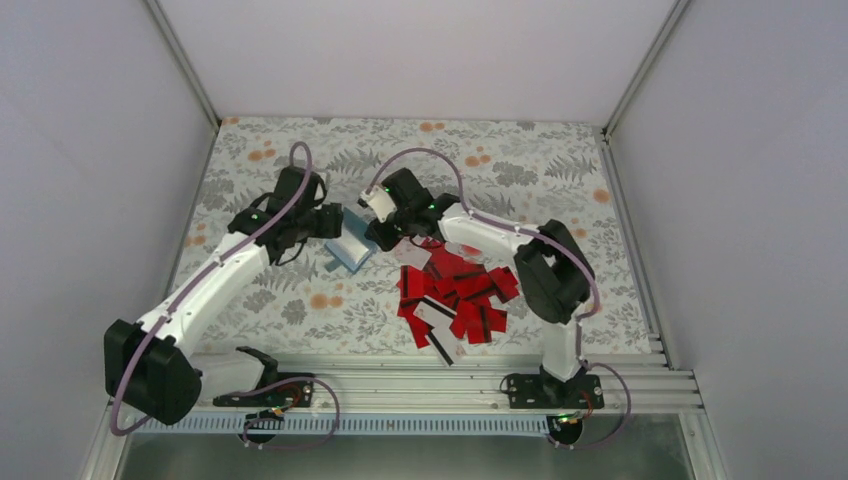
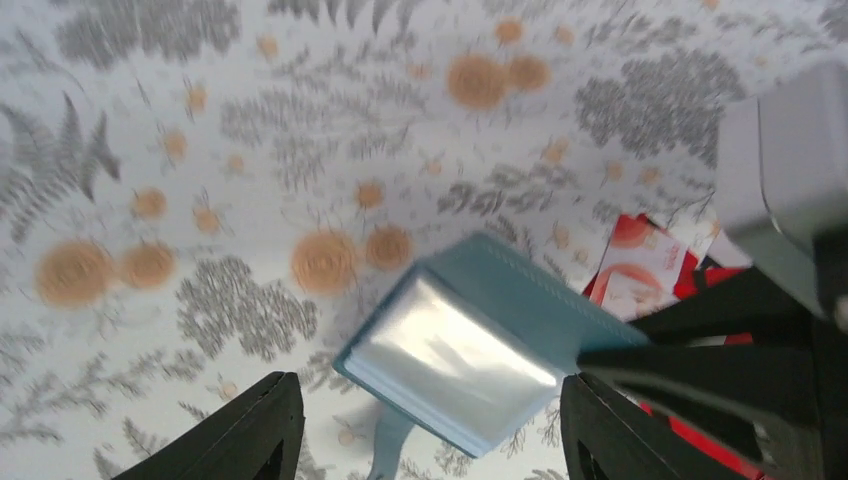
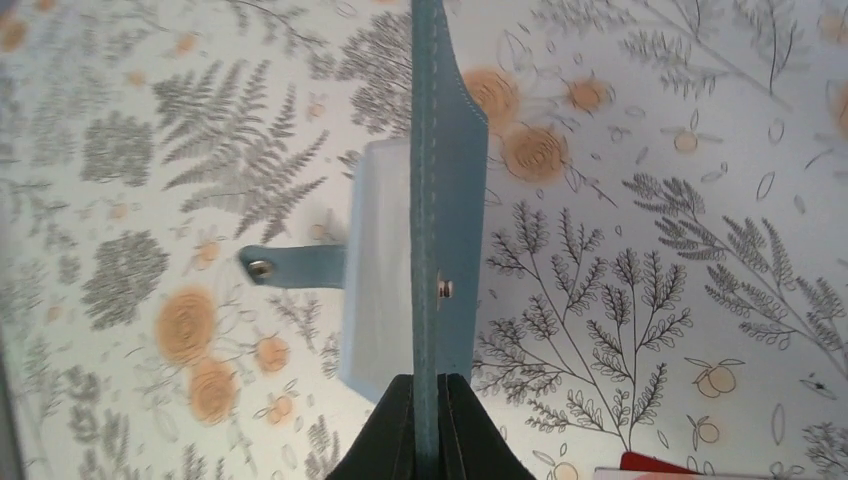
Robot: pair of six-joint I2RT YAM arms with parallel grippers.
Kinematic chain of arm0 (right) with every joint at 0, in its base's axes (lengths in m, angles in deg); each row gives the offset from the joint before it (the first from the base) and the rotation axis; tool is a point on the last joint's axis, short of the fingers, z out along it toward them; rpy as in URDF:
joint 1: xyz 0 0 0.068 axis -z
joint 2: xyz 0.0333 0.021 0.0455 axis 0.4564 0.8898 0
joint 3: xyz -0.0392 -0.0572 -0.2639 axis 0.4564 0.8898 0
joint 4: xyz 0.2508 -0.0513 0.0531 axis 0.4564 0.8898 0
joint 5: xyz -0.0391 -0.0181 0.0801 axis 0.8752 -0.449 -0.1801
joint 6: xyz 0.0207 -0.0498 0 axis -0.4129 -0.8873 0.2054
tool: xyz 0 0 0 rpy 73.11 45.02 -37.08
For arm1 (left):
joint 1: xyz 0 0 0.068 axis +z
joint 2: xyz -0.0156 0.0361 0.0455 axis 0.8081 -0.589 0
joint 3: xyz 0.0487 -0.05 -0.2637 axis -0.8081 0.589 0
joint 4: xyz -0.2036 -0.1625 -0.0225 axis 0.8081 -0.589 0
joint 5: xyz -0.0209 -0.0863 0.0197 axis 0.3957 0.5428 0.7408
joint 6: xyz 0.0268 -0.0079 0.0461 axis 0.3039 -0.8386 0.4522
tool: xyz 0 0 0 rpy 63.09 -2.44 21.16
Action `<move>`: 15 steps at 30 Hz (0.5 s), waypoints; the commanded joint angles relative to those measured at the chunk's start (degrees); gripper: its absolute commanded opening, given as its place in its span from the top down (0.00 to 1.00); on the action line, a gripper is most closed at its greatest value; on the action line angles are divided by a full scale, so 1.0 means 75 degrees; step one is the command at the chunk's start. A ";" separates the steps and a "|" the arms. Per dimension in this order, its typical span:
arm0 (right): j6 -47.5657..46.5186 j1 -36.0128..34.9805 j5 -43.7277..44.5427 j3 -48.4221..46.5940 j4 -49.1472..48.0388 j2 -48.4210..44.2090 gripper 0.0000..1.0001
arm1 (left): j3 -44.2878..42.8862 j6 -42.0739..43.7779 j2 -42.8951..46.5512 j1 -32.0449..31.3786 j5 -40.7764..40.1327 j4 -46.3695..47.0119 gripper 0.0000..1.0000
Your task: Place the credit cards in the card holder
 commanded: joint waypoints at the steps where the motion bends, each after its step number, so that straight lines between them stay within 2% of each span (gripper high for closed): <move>1: -0.0851 -0.0037 -0.0602 0.0669 -0.0971 -0.1099 0.96 | -0.0618 0.1080 0.0219 0.0020 -0.0178 -0.0295 0.35; 3: -0.1201 -0.0040 -0.0772 0.0858 -0.1045 -0.1485 0.96 | -0.0765 0.1740 0.0158 0.0032 0.0111 -0.0234 0.36; 5: -0.1462 -0.0034 -0.0866 0.0941 -0.0918 -0.1719 0.96 | -0.0764 0.2958 0.0271 0.0032 0.0861 0.0082 0.38; 9: -0.1742 -0.0036 -0.0691 0.0937 -0.0412 -0.2051 0.96 | -0.0676 0.4668 0.0795 0.0036 0.1980 0.0950 0.35; 12: -0.1966 -0.0027 -0.0299 0.1041 -0.0136 -0.2347 0.96 | -0.0936 0.6114 0.0818 0.0032 0.2858 0.0760 0.35; 15: -0.2200 -0.0028 0.0115 0.1228 0.0041 -0.2824 0.96 | -0.1397 0.7389 0.0566 0.0032 0.3441 0.0029 0.37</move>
